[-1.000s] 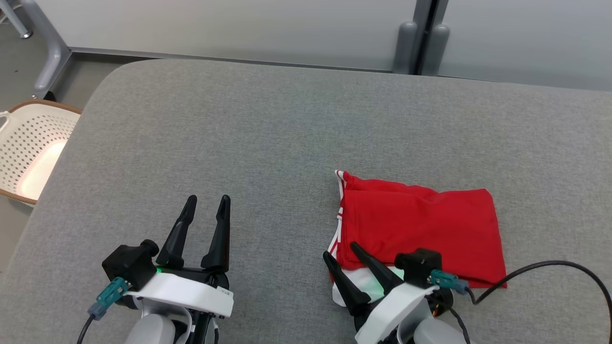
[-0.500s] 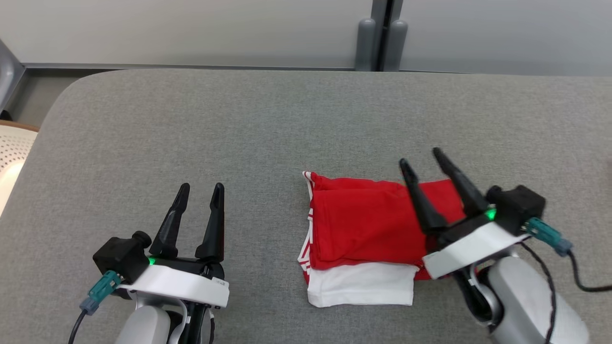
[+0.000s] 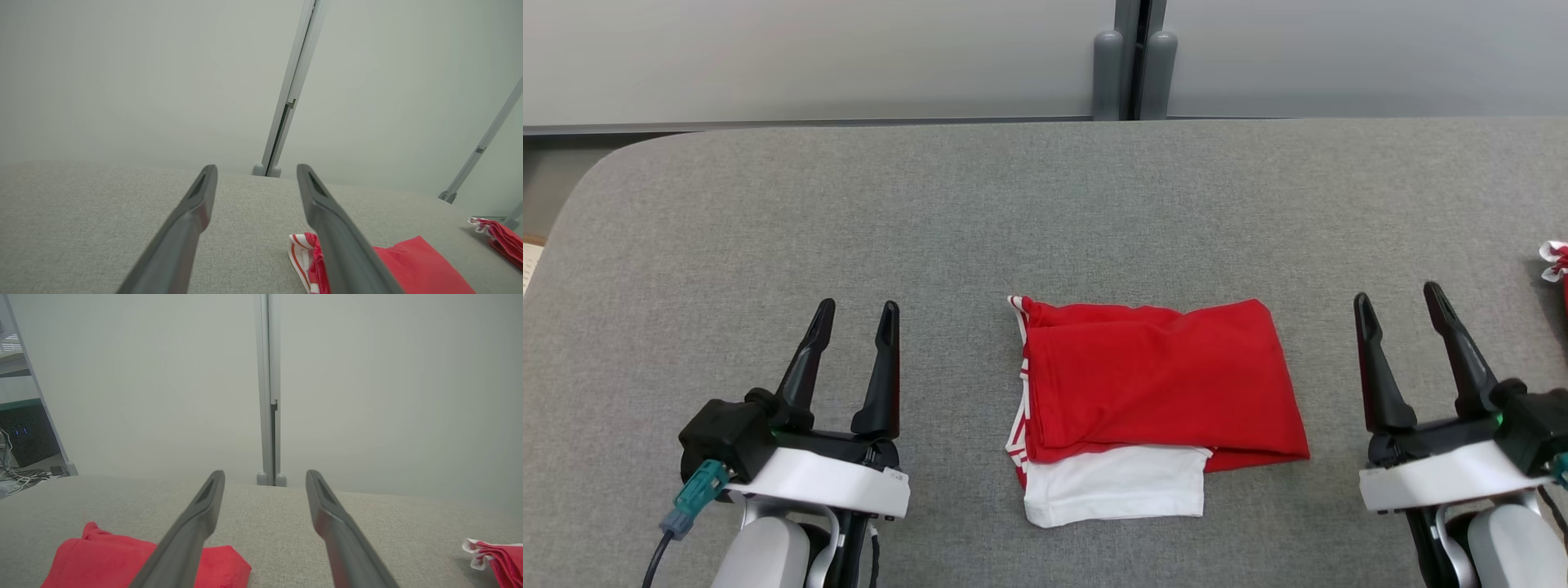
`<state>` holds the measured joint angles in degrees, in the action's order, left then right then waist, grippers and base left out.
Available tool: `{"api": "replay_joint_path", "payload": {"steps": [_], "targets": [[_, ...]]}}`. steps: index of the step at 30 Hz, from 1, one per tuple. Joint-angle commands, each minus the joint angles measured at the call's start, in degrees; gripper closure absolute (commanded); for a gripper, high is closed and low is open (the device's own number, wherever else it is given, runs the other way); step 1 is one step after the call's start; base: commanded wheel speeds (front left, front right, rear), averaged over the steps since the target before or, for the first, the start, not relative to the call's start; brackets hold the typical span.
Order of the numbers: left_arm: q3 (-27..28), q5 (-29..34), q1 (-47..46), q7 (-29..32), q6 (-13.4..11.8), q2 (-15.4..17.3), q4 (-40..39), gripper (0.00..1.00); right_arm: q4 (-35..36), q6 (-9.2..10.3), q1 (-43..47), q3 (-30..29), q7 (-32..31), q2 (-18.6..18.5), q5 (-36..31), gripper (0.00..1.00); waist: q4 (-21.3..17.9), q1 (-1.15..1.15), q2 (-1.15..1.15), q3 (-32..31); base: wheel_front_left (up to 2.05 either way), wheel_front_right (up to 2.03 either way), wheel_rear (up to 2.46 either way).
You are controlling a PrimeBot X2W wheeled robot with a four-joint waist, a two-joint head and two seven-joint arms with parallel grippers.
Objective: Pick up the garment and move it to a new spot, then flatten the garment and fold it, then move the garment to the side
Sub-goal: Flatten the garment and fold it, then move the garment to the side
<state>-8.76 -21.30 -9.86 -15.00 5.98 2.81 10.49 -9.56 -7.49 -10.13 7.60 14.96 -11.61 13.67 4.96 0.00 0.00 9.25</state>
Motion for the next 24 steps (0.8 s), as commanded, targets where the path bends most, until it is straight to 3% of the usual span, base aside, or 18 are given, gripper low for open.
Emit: {"api": "replay_joint_path", "payload": {"steps": [1, 7, 16, 24], "targets": [[0.4, 0.5, 0.3, -0.2, -0.6, 0.2, -0.7, 0.0, 0.7, -0.01, 1.4, -1.2, 0.3, 0.9, -1.2, 0.0, -0.2, 0.0, 0.0, 0.0, 0.0, 0.0, 0.0], [0.0, 1.5, 1.2, -0.2, -1.0, 0.2, -1.9, 0.0, 1.3, -0.01, 3.4, -3.5, 0.3, 3.9, -2.7, 0.0, -0.5, 0.0, 0.0, -0.1, 0.0, 0.0, 0.0], [-0.6, 1.3, 1.0, -0.2, -0.6, 0.2, -1.6, 0.0, 0.1, -0.01, 3.1, -3.3, 0.3, 4.6, -2.8, 0.0, -0.2, 0.0, 0.0, 0.1, 0.0, 0.0, 0.0], [-1.1, 1.3, 0.4, -0.2, -0.3, 0.2, -1.1, 0.0, -9.8, 0.0, 1.3, -0.5, 0.3, 5.2, 1.7, 0.0, 0.7, 0.0, 0.0, 1.2, 0.0, 0.0, 0.0]]}}
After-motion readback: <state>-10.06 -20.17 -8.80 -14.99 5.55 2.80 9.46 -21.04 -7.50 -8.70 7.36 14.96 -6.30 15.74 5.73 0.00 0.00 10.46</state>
